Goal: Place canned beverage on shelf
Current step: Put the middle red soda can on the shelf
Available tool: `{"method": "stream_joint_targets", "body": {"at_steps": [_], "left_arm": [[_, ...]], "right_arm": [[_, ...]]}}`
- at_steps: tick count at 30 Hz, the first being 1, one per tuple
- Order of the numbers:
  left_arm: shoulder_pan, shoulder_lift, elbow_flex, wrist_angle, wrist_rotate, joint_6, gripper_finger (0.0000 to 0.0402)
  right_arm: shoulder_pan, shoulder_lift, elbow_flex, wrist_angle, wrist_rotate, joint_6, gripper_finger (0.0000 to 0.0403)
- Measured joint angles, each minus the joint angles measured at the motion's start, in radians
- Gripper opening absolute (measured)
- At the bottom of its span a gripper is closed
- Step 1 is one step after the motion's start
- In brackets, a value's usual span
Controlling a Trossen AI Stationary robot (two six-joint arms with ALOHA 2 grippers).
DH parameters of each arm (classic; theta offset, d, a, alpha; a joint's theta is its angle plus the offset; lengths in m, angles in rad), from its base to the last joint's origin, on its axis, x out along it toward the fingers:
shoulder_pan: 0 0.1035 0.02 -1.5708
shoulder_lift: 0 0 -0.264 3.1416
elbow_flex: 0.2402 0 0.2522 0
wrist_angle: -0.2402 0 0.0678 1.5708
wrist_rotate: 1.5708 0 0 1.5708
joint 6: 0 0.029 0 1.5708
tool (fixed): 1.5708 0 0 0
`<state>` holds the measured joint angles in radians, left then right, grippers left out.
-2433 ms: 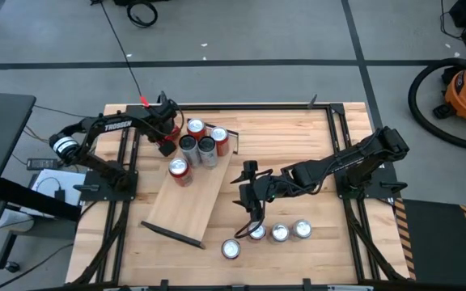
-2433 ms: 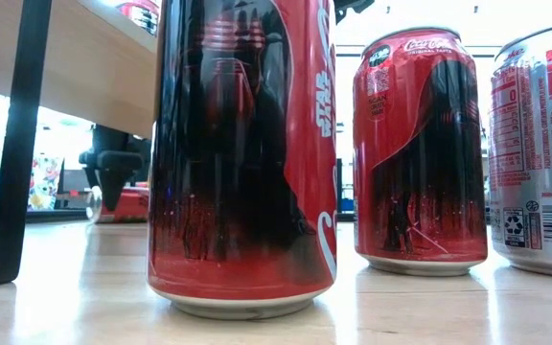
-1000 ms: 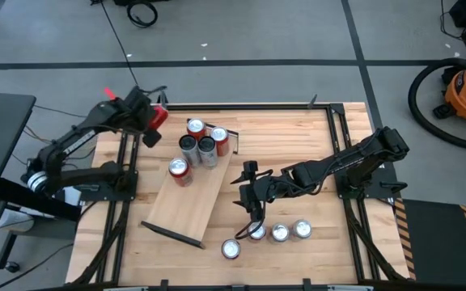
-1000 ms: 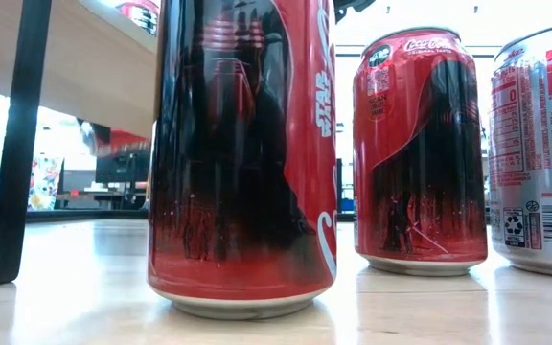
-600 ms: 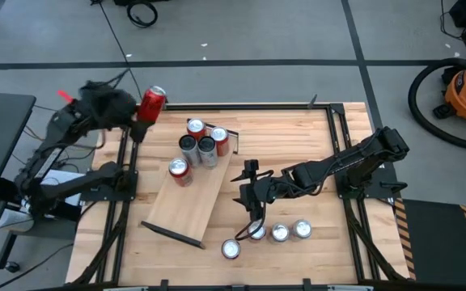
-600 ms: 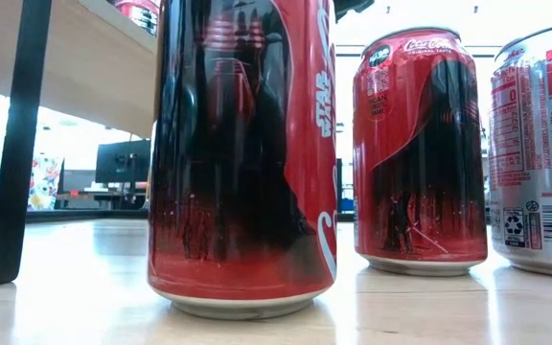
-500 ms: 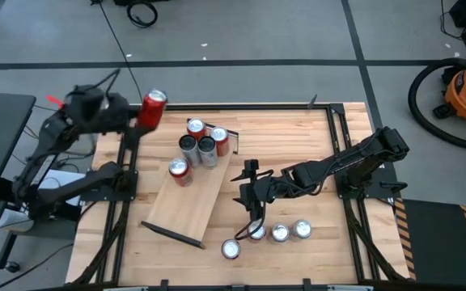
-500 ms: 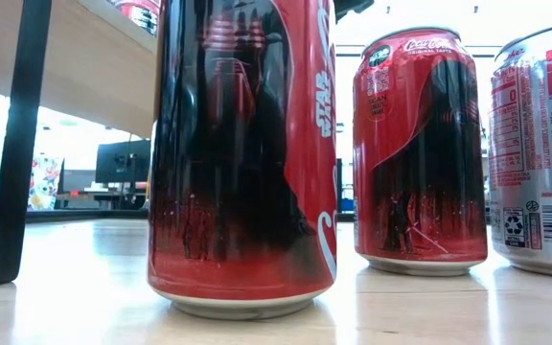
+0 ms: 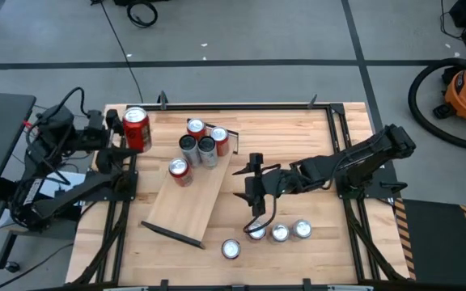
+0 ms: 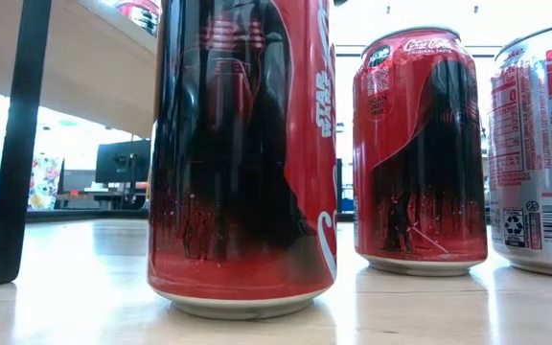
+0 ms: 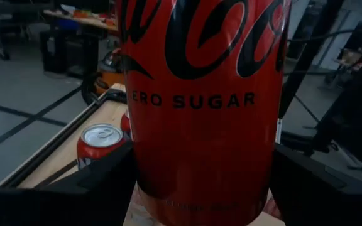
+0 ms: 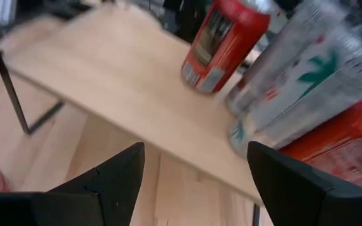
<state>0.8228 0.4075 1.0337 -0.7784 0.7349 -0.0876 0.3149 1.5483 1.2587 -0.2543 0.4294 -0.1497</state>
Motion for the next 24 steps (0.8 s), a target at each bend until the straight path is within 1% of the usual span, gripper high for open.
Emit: {"method": "stream_joint_targets", "body": {"at_steps": [2, 6, 10, 13, 19, 24], "left_arm": [[-0.002, -0.013, -0.039, 0.069, 0.023, -0.033, 0.0311], [-0.002, -0.019, -0.119, 0.259, 0.121, -0.128, 0.0311], [-0.009, -0.017, -0.179, 0.438, 0.150, -0.181, 0.0311], [-0.042, -0.015, -0.211, 0.566, 0.151, -0.206, 0.0311], [-0.146, 0.009, -0.222, 0.767, 0.135, -0.235, 0.0311], [-0.251, 0.105, -0.223, 0.880, 0.029, -0.226, 0.0311]], "right_arm": [[0.000, -0.016, 0.000, 0.020, 0.000, 0.000, 0.0291], [0.000, -0.042, 0.000, 0.041, 0.007, -0.004, 0.0291], [0.000, -0.060, 0.000, 0.053, 0.063, -0.009, 0.0291], [0.000, -0.064, 0.000, 0.097, 0.092, -0.036, 0.0291], [0.000, -0.064, 0.000, 0.240, 0.094, -0.092, 0.0291], [-0.014, -0.064, 0.000, 0.374, 0.089, -0.091, 0.0291]]}}
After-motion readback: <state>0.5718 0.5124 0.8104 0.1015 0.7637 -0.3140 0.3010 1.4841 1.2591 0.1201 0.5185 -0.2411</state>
